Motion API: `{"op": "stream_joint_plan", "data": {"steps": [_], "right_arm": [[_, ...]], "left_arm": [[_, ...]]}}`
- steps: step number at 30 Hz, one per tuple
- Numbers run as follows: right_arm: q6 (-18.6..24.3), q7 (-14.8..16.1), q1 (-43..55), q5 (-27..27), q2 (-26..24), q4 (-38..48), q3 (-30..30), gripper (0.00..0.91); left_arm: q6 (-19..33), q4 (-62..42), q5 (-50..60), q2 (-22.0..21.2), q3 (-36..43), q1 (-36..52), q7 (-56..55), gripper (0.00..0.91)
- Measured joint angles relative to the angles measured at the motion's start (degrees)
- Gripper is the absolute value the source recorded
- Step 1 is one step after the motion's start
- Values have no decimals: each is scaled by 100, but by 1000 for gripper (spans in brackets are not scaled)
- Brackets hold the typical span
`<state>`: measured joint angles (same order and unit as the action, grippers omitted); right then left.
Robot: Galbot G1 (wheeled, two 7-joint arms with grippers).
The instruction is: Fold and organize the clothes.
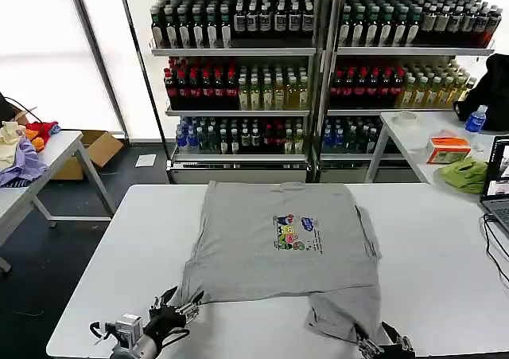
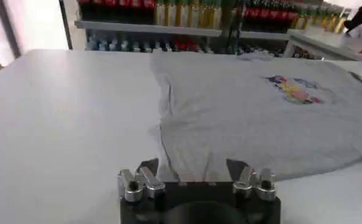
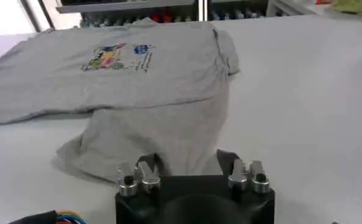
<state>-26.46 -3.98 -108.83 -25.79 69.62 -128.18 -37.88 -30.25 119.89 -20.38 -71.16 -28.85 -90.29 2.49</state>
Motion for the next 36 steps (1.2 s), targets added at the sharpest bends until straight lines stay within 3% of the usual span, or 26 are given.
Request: {"op": "stream_joint_plan", "data": {"steps": [5, 20, 36], "right_arm": [[20, -12, -29, -13, -9, 31, 5, 0], [379, 236, -93, -239, -81, -34, -45, 0], [184, 560, -647, -380, -242, -668, -349, 0]], "left_arm": [[122, -53, 83, 15, 107, -47, -6, 10], [381, -89, 153, -148, 118, -97, -142, 0], [96, 712, 235, -146, -101, -710, -115, 20]]}}
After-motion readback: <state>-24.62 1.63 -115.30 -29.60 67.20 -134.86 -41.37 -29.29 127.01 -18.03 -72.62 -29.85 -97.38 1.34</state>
